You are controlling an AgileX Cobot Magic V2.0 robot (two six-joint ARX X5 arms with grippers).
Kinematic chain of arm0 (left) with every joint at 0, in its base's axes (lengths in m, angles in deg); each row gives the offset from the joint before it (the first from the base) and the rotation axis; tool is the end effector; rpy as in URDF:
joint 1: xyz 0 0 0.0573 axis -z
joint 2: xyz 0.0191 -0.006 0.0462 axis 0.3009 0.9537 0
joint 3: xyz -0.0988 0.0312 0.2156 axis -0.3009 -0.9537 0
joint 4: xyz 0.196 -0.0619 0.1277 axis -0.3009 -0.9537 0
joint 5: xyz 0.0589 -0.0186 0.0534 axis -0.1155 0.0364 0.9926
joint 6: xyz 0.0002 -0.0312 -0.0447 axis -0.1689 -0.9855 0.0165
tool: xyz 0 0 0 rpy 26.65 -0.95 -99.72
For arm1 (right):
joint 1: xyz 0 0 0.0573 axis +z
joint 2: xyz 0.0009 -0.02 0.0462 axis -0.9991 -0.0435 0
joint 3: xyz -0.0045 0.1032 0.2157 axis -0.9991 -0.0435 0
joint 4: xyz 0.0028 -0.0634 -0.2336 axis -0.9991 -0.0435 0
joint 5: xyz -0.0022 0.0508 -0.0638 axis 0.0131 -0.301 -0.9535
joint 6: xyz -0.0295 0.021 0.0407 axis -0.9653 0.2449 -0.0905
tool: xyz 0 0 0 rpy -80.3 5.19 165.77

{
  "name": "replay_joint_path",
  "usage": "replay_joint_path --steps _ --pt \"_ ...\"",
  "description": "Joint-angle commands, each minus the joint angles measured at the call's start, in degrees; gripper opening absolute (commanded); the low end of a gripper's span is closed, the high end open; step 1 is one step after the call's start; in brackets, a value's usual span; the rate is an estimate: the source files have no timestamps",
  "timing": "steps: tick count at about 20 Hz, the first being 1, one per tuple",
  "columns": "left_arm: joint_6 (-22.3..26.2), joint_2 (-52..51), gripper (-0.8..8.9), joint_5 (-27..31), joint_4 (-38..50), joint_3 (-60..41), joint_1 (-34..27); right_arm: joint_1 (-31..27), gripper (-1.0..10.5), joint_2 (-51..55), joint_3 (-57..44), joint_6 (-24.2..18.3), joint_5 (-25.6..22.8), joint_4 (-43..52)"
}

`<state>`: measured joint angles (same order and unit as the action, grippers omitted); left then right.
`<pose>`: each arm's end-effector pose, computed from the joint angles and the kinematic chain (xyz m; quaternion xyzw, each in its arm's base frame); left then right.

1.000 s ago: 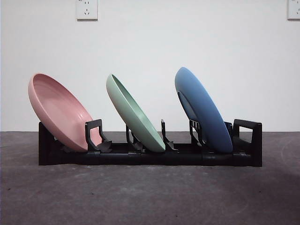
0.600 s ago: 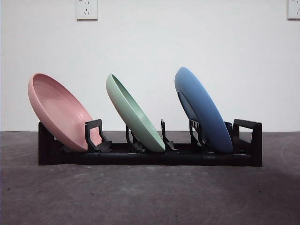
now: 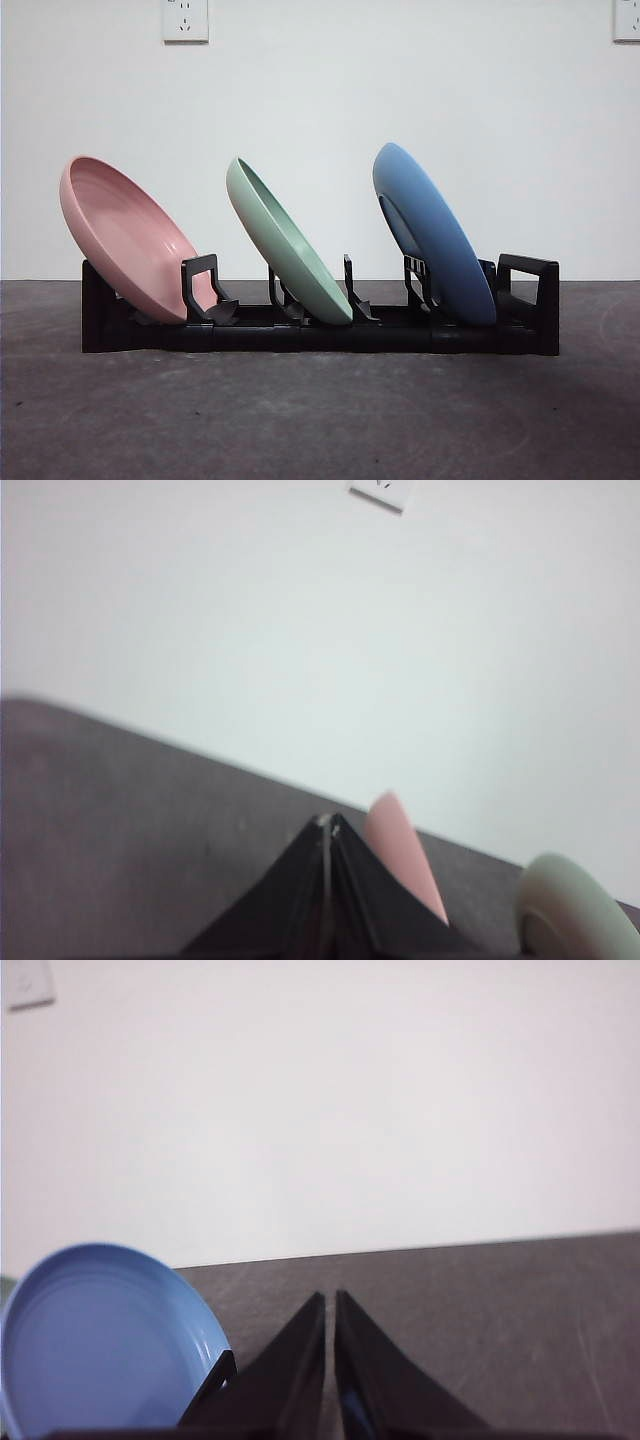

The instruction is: Place the plate

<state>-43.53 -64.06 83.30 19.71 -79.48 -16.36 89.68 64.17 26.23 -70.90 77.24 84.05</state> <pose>0.1088 -0.0016 0.1922 -0.2069 -0.0959 -0.0202 0.9735 0.1093 0.0067 0.1898 0.1017 -0.0975 0.0705 0.9875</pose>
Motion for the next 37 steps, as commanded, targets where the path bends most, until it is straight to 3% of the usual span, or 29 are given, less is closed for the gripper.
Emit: replay_joint_path --steps 1,5,8,13,16,21,27,28,31,32,37 --pt "-5.8 0.3 0.10 -0.1 -6.7 4.0 0.0 -0.1 0.1 -1.5 3.6 5.4 -1.4 -3.2" --pt "-4.6 3.0 0.10 -0.1 -18.7 12.0 0.0 -0.1 0.1 -8.0 12.6 5.2 -1.2 -14.7" --pt "-2.1 7.0 0.11 -0.3 -27.3 18.9 0.0 -0.1 0.1 -15.5 20.0 3.0 2.2 -22.4" --pt "5.2 15.8 0.11 -6.1 -39.8 30.9 0.0 0.0 0.1 -29.0 32.1 -4.2 14.5 -32.7" --pt "9.6 22.9 0.11 -9.0 -47.5 38.1 0.0 0.7 0.1 -37.0 38.8 -6.1 18.4 -38.4" --pt "15.0 34.5 0.11 -12.1 -59.0 48.0 0.0 3.5 0.1 -47.0 48.7 -7.3 18.4 -47.5" --pt "20.5 47.9 0.14 -16.3 -68.9 57.4 0.0 7.5 0.3 -58.2 59.1 -11.5 18.1 -58.3" --pt "20.8 50.1 0.46 -16.3 -69.2 58.7 0.1 8.3 0.7 -60.0 60.5 -12.0 17.7 -59.1" --pt "20.8 53.0 3.17 -16.3 -67.7 60.4 0.1 10.3 2.6 -62.6 63.0 -12.3 17.7 -59.1" --pt "20.8 53.2 3.66 -16.3 -67.4 60.4 0.1 10.8 2.9 -62.8 63.3 -12.3 17.7 -58.9" --pt "20.7 52.8 3.75 -16.3 -67.4 60.4 0.7 13.7 2.9 -64.4 65.8 -9.8 14.5 -62.0"
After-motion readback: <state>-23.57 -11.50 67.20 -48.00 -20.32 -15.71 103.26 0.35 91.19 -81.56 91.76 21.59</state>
